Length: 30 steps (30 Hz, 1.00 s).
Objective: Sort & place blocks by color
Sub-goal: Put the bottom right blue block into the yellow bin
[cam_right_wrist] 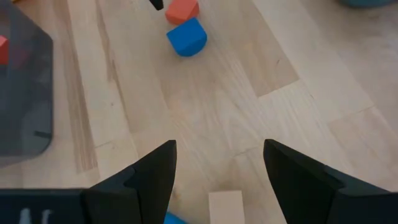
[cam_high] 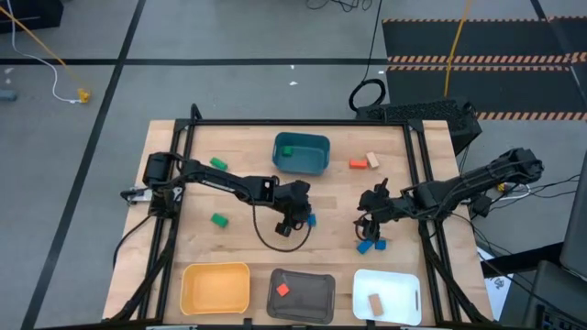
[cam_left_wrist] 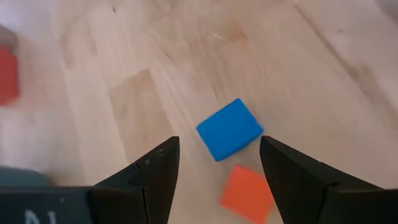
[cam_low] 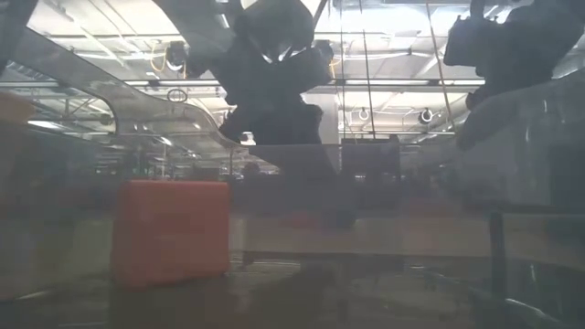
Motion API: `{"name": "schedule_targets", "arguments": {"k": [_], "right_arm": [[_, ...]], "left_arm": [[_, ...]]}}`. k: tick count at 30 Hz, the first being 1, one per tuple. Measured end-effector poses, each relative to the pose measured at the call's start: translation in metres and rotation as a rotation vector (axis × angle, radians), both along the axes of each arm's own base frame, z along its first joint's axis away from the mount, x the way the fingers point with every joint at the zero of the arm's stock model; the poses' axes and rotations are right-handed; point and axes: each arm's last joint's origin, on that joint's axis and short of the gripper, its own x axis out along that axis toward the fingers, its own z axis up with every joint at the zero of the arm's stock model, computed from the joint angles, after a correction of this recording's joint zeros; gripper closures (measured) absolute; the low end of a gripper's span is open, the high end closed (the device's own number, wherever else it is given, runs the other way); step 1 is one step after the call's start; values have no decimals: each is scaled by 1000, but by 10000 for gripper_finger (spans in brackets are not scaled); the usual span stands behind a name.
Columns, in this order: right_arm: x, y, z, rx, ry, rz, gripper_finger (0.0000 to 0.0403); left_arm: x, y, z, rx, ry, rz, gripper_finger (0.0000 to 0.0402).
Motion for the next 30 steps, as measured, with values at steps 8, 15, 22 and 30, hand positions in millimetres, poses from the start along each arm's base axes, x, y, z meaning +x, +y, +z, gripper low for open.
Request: {"name": "schedule_targets", "arguments": {"k": [8, 15, 22, 30], "right_arm": [[0, 0, 0, 1, -3, 1, 169], [0, 0, 0, 2, -3, 0, 169], [0, 0, 0, 2, -3, 0, 169], [0, 0, 0, 2, -3, 0, 169]], "left_arm": [[3, 1, 3, 80, -63, -140, 176], [3, 0, 3, 34, -66, -181, 176], [5, -3, 5, 0, -94, -203, 176], [5, -1, 5, -43, -69, -24, 176]]}}
